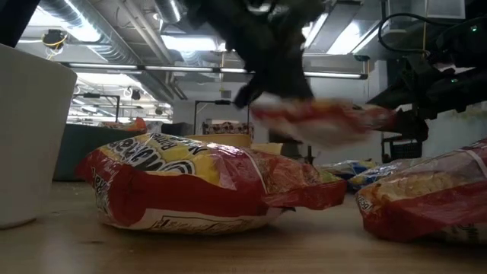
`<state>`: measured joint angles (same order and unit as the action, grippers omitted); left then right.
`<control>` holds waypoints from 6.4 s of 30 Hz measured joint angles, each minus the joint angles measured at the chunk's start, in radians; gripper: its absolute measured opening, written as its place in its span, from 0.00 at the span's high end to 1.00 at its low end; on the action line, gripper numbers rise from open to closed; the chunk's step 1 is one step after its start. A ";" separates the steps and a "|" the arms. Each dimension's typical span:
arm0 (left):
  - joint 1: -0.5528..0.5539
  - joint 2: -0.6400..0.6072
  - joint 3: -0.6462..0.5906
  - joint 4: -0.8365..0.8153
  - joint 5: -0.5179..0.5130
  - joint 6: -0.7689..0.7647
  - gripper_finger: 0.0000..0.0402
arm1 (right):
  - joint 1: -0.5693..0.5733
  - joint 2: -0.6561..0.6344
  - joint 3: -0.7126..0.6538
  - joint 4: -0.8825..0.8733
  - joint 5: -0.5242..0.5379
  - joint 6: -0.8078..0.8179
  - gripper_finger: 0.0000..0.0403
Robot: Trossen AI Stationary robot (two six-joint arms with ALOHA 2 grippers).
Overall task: Sort Maruchan noodles
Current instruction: Put the top red noodle pack into the yellow bin, then put the top left blue noodle pack into the white bin
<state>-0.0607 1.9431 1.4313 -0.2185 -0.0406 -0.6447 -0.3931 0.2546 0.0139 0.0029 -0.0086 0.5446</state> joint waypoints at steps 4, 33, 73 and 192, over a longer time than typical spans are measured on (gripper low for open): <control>0.021 -0.044 0.049 -0.067 -0.036 0.006 0.99 | 0.000 0.011 0.000 0.000 0.001 0.000 0.27; 0.322 -0.200 0.046 -0.444 -0.257 0.024 0.99 | 0.000 0.064 0.000 0.001 -0.001 0.008 0.27; 0.114 -0.092 -0.088 0.319 -0.075 0.314 0.36 | 0.000 0.064 0.000 0.000 -0.001 -0.079 0.27; -0.156 0.159 -0.108 0.023 -0.413 -0.256 0.37 | 0.452 0.712 0.857 -0.694 0.357 -0.227 0.27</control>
<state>-0.2169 2.1025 1.3232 -0.1953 -0.4539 -0.9011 0.0586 0.9661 0.8713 -0.6915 0.3480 0.3176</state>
